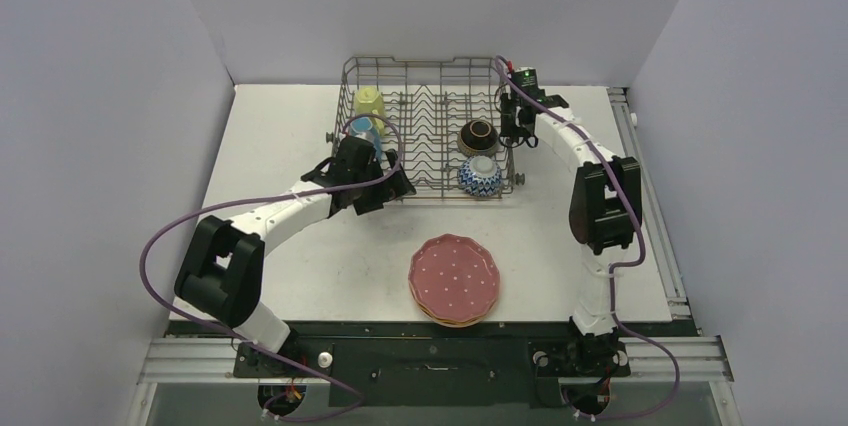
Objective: Load the mixed dishes into the dish rack
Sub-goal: Move the dish rack to the center of the board.
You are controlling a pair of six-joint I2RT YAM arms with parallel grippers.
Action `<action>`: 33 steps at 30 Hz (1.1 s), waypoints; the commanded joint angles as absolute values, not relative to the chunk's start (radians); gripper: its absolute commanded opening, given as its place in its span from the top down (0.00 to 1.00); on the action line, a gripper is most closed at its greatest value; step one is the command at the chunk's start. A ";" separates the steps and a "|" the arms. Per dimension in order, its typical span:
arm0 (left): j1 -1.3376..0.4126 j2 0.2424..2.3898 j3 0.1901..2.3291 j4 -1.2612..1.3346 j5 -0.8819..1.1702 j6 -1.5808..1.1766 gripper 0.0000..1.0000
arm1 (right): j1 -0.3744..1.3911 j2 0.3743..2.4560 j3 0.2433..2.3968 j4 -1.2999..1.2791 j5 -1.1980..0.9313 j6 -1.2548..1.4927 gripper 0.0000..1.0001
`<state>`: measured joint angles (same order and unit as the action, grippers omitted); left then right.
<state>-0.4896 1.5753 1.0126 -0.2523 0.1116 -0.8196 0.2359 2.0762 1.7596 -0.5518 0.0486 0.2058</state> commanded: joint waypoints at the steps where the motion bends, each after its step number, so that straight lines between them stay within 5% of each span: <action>1: -0.473 1.585 1.061 -0.199 0.132 -0.824 0.04 | 0.230 2.091 1.800 -0.516 0.018 0.219 0.78; 13: -0.436 1.595 1.047 -0.189 0.138 -0.813 0.04 | 0.238 2.058 1.734 -0.493 0.009 0.227 1.00; 33: -0.387 1.546 1.010 -0.198 0.120 -0.800 0.04 | 0.359 1.890 1.479 -0.459 0.043 0.255 1.00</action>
